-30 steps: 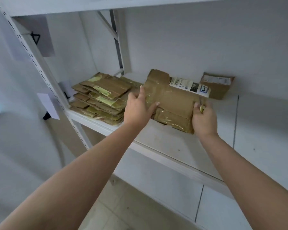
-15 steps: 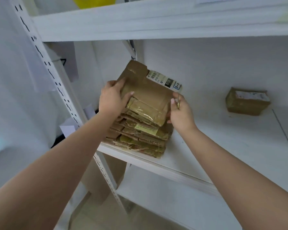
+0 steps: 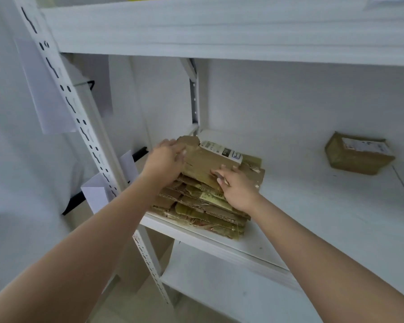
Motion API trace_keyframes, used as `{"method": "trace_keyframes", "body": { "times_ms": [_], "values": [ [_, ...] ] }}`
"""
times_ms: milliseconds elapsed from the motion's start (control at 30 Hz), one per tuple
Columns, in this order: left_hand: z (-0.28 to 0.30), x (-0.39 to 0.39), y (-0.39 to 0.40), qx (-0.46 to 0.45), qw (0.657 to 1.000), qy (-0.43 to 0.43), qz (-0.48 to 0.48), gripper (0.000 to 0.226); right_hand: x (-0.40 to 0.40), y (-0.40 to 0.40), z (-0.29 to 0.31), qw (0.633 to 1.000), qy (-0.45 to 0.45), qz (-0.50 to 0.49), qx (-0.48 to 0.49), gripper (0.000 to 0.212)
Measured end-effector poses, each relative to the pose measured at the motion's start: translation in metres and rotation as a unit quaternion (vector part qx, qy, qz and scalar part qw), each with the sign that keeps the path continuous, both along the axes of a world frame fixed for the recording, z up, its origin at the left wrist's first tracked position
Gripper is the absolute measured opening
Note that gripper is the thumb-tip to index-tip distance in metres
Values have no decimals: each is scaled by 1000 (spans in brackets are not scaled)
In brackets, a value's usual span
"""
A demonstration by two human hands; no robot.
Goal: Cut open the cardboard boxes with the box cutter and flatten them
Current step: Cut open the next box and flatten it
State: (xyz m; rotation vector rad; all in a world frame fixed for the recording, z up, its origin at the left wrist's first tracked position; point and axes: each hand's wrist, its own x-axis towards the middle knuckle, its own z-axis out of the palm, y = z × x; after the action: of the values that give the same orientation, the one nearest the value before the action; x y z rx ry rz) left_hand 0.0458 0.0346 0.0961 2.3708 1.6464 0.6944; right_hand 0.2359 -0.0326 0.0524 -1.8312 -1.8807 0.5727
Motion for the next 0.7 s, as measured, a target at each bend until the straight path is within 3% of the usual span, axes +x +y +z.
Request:
{"method": "trace_keyframes", "body": {
  "times_ms": [67, 200, 400, 567, 700],
  "values": [
    [-3, 13, -7, -12, 998, 36, -53, 49, -4, -2, -10, 999, -29, -12, 21, 42],
    [-49, 22, -13, -92, 970, 213, -66, 65, -8, -16, -24, 998, -32, -16, 51, 50],
    [-77, 20, -16, -74, 969, 231, -46, 63, -12, -20, -32, 991, -126, 13, 39, 60],
    [-64, 20, -15, -88, 974, 200, -51, 67, -6, -18, -23, 1000, -23, 11, 15, 48],
    [-36, 27, -17, -49, 975, 213, -31, 63, 12, -29, -9, 988, 112, -81, 64, 32]
  ]
}}
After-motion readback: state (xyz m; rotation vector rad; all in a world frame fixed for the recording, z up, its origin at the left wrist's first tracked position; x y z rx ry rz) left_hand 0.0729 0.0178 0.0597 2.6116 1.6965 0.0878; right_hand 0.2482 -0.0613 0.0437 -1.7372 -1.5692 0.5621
